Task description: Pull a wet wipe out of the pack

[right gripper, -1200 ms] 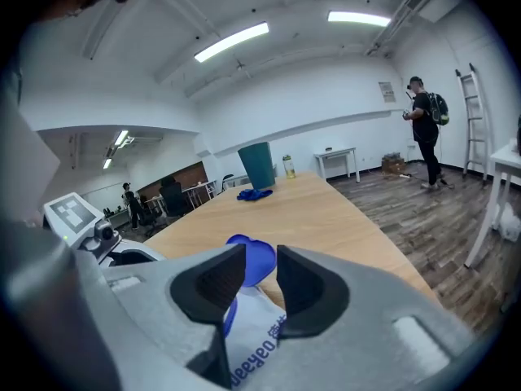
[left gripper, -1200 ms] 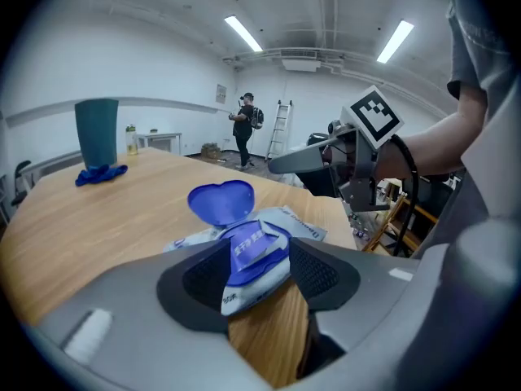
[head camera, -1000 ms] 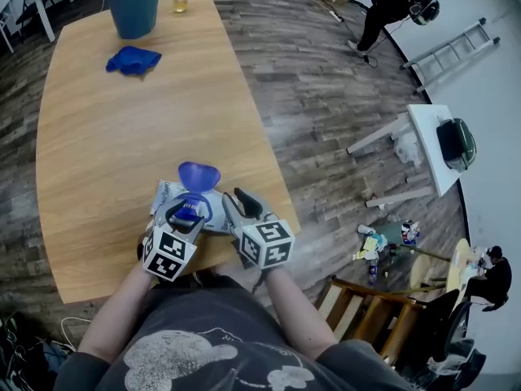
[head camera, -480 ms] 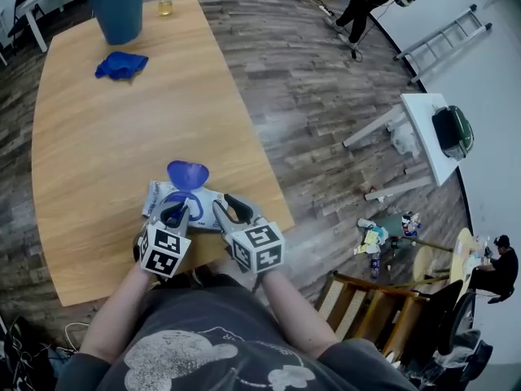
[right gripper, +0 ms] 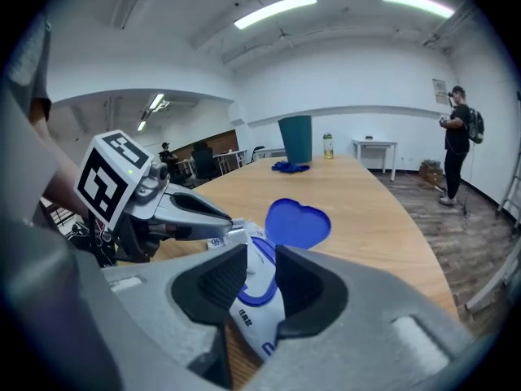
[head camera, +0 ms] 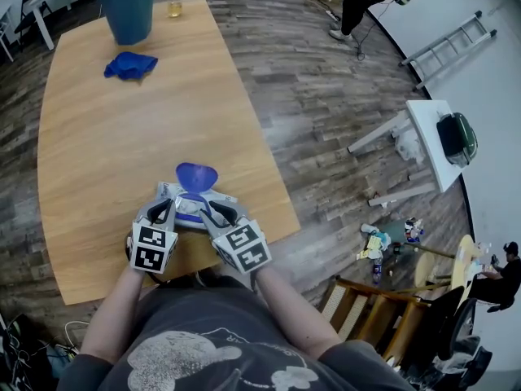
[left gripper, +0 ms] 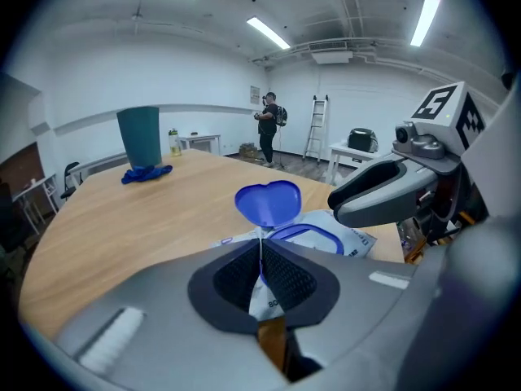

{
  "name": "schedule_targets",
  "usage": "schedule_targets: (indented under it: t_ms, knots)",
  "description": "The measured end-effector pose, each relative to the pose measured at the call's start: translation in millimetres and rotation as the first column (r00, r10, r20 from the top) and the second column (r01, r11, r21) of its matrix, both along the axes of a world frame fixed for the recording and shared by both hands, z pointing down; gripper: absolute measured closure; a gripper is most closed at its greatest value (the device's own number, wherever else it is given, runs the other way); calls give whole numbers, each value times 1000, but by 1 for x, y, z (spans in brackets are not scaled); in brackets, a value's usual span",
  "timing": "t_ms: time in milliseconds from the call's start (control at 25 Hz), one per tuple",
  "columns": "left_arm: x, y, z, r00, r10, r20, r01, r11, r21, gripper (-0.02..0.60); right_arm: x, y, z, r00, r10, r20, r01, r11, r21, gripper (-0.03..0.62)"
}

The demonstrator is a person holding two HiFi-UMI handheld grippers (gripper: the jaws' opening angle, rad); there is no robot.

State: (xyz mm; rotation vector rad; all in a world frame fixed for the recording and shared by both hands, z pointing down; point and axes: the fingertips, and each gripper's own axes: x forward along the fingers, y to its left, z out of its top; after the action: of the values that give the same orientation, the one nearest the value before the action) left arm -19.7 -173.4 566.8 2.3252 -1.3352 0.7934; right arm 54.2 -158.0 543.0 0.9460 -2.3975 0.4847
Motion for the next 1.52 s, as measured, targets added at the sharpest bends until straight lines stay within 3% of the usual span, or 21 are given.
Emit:
schedule_targets:
  t_ms: [240, 480, 880, 1200, 1520]
  knots:
    - [-7, -3, 16, 1000, 24, 14, -24, 999, -31, 552, -29, 2, 23, 986, -128, -104, 122, 990, -68, 453]
    - [-5, -4, 21, 999, 51, -4, -51, 998, -36, 551, -39, -3, 47, 953, -187, -239, 166, 981, -105, 450]
    - [-5, 1, 25, 997, 69, -28, -71, 996, -52, 551, -38, -7, 54, 949, -115, -295, 88, 991, -103, 483]
    - [-5, 1, 24, 997, 79, -25, -81, 995, -52, 551, -40, -4, 54, 943, -96, -320, 77, 995, -71, 570]
    - [-6, 1, 24, 996, 86, -9, -86, 995, -45, 551, -32, -6, 31, 969, -36, -245, 25, 999, -47, 577]
